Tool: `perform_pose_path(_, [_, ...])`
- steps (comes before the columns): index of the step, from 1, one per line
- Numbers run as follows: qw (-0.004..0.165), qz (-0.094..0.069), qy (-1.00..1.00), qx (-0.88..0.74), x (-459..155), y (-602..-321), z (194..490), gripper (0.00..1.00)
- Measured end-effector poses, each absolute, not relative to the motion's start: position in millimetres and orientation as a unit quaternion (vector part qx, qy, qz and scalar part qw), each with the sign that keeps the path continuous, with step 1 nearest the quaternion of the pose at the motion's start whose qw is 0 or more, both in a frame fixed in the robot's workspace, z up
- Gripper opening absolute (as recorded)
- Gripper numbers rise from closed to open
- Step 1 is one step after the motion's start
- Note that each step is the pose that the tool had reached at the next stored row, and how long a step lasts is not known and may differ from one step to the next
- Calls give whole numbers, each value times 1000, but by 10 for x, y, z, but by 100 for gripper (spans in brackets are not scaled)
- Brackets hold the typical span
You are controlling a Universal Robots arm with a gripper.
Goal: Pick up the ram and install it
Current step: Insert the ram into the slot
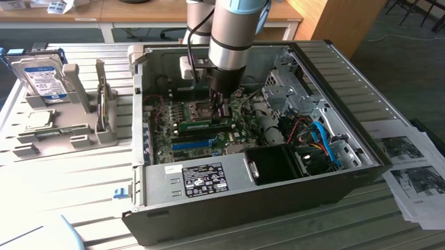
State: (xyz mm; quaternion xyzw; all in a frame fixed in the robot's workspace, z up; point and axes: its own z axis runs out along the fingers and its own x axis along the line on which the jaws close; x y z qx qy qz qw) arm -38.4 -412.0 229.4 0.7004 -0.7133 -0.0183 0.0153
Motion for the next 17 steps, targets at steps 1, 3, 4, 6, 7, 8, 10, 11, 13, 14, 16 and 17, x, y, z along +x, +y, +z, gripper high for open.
perform_pose_path(1, [15, -18, -713, 700, -383, -4121, 2294, 11])
perform_pose_path(3, [15, -18, -713, 700, -383, -4122, 2294, 11])
perform_pose_path(4, [15, -18, -713, 700, -383, -4122, 2294, 11])
perform_pose_path(6, [15, -18, -713, 700, -383, -4122, 2294, 11])
perform_pose_path(7, [15, -18, -713, 700, -383, -4122, 2294, 11])
perform_pose_path(8, [15, -18, -713, 700, -383, -4122, 2295, 11])
perform_pose_path(10, [15, -18, -713, 700, -382, -4122, 2298, 11])
perform_pose_path(11, [15, -18, -713, 700, -383, -4122, 2300, 11])
perform_pose_path(13, [15, -18, -713, 700, -383, -4128, 2297, 11])
perform_pose_path(14, [15, -18, -713, 700, -382, -4128, 2295, 11])
perform_pose_path(16, [15, -18, -713, 700, -382, -4128, 2293, 11])
perform_pose_path(17, [15, -18, -713, 700, -382, -4128, 2291, 11])
